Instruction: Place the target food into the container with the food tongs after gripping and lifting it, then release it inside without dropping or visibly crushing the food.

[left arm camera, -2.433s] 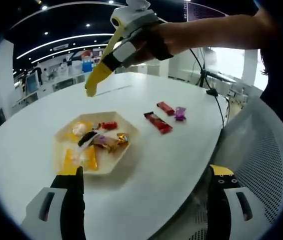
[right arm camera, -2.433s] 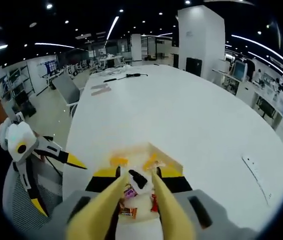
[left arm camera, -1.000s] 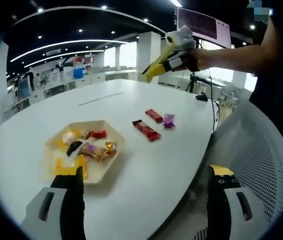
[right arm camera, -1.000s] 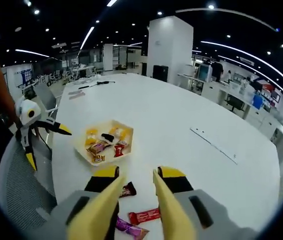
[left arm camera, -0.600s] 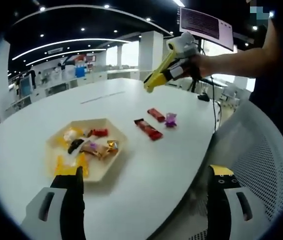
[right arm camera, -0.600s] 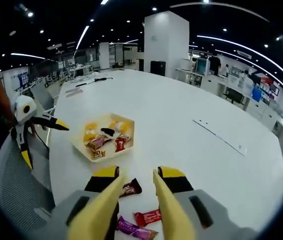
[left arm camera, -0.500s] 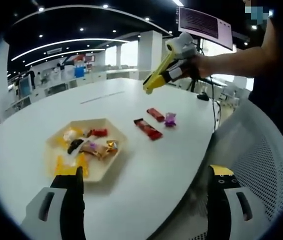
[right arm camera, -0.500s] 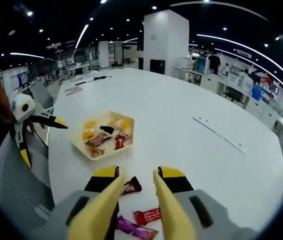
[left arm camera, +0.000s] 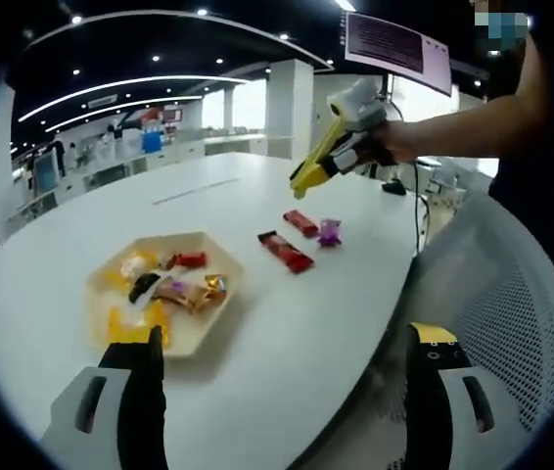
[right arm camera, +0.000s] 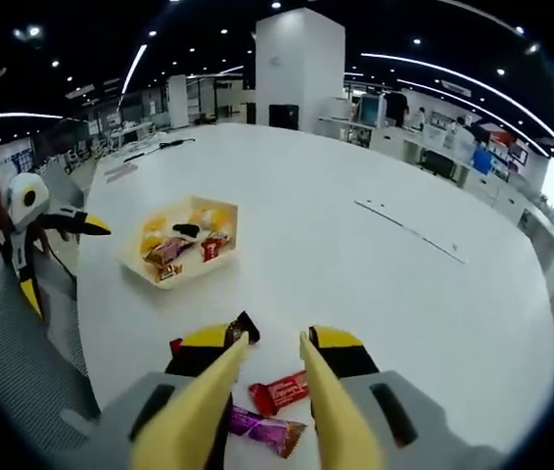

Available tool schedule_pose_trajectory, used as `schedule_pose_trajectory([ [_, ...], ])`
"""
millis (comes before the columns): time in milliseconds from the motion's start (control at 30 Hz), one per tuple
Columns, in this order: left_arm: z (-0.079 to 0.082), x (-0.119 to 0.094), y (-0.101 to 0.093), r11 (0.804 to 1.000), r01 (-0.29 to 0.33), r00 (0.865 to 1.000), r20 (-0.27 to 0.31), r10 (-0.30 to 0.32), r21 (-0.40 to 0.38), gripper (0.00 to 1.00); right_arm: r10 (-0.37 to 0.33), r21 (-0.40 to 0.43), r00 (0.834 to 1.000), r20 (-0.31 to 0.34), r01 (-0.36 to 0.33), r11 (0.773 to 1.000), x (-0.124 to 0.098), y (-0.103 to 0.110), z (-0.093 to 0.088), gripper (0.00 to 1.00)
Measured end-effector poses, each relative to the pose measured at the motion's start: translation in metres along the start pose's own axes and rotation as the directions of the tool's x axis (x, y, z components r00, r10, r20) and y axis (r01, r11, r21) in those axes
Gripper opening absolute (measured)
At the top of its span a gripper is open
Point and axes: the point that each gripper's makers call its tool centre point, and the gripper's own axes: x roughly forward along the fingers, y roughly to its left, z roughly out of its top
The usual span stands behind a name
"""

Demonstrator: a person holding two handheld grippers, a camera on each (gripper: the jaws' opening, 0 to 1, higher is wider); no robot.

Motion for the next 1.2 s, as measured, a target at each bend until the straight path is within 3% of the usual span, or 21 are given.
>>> schedule_pose_trajectory([
  [333,0.001,-0.001,0.006,1.0,-0.028,1.0,0.004,0.028,-0.007,0.99,0.04,-0.008,0.999,0.012,-0.04,0.999,0.014,0.024,0.007,0.3],
  [667,0.002,-0.002,0.009,0.999,-0.043,0.999,0.008,0.043,-0.008,0.99,0.002,0.033,1.0,-0.028,-0.001,0.999,0.057,0.05,0.004,0.3],
  [800,0.001,-0.002,0.01,0.999,-0.044,0.999,0.011,0.044,-0.007,0.99,0.01,0.011,1.0,-0.022,-0.01,1.0,0.063,0.067,0.005,0.3],
  [867,0.002,-0.002,0.009,0.999,-0.044,0.999,0.012,0.044,-0.007,0.99,-0.025,-0.086,0.998,-0.058,0.02,0.996,0.063,0.066,-0.002,0.3],
  [933,0.002,-0.001,0.009,0.999,-0.042,0.999,0.012,0.042,-0.007,0.99,-0.003,-0.069,0.998,-0.061,-0.001,0.998,0.063,0.073,-0.007,0.3],
  [1033,0.002,-0.001,0.009,0.999,-0.039,0.999,0.014,0.039,-0.006,0.99,-0.022,-0.151,0.993,-0.113,0.005,0.989,0.059,0.07,-0.018,0.29],
  [1200,0.002,-0.001,0.008,0.999,-0.036,0.999,0.012,0.036,-0.004,0.99,-0.012,-0.155,0.991,-0.131,-0.009,0.988,0.056,0.06,-0.02,0.29],
])
